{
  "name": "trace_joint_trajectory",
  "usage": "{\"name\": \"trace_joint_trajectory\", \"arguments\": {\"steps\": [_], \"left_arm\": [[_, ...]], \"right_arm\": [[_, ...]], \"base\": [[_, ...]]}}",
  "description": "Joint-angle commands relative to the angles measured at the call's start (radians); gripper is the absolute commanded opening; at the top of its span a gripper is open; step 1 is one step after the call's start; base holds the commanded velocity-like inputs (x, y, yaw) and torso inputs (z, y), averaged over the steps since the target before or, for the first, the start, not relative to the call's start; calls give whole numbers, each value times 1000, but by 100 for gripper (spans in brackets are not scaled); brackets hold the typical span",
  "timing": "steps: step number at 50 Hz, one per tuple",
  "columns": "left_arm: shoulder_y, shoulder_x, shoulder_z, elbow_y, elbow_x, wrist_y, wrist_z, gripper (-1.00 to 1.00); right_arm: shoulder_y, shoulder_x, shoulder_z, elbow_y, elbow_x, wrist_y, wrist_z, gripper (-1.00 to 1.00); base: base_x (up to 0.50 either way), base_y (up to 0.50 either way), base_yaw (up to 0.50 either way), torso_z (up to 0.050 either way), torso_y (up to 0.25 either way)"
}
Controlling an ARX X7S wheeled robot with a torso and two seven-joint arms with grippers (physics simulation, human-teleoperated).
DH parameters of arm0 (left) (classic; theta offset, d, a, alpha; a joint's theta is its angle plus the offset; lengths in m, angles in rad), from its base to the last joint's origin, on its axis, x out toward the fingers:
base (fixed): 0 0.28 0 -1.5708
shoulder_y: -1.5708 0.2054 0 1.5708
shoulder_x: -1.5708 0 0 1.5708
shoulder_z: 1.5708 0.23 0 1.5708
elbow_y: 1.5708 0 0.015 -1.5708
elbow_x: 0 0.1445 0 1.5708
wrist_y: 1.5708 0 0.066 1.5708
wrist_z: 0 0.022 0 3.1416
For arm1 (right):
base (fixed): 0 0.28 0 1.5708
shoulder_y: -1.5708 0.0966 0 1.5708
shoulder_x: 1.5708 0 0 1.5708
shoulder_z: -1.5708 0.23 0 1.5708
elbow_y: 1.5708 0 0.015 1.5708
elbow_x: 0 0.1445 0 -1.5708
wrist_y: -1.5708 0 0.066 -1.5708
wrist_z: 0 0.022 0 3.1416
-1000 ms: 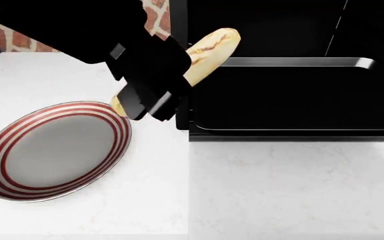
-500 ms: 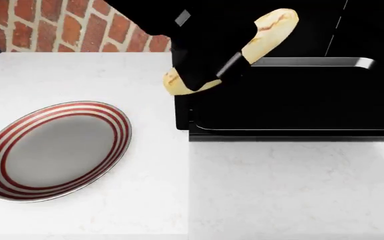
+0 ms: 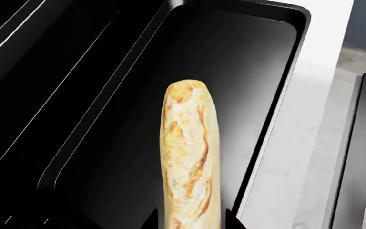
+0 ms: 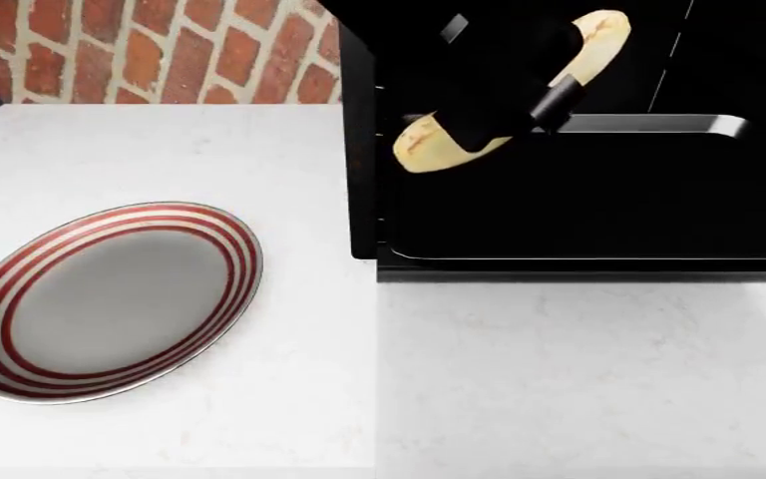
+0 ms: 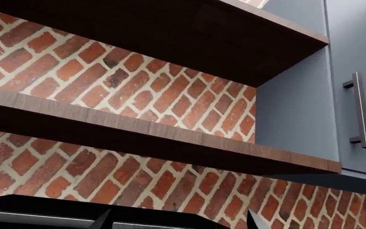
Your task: Place the baguette on the tray of the toaster oven.
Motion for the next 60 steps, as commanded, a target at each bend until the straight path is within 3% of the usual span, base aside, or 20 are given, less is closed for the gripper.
{"name": "trace_joint_trajectory", "arguments": {"steps": [1, 5, 13, 17, 49, 60], "left_arm": [[-9, 50, 9, -95, 18, 13, 38, -100], [-4, 62, 18, -114, 10, 26, 53, -100], [-17, 67, 300, -145, -156, 186, 60, -100], [-30, 67, 367, -144, -194, 229, 81, -100], [44, 67, 388, -139, -250, 332, 48, -100], [75, 67, 388, -142, -293, 377, -12, -100]], "right_arm": [[-79, -1, 79, -5, 2, 10, -1, 100], [-95, -3, 95, -5, 1, 12, -1, 100], [-154, -9, 178, 3, 29, 38, 13, 100], [-196, -5, 224, 5, 29, 42, 7, 100], [-478, -53, 493, -9, 26, 100, 5, 100], [-545, -71, 562, -9, 32, 126, 6, 100]], "base": [[0, 0, 0, 0, 0], [0, 0, 0, 0, 0], [0, 0, 0, 0, 0], [0, 0, 0, 0, 0], [0, 0, 0, 0, 0], [0, 0, 0, 0, 0]]}}
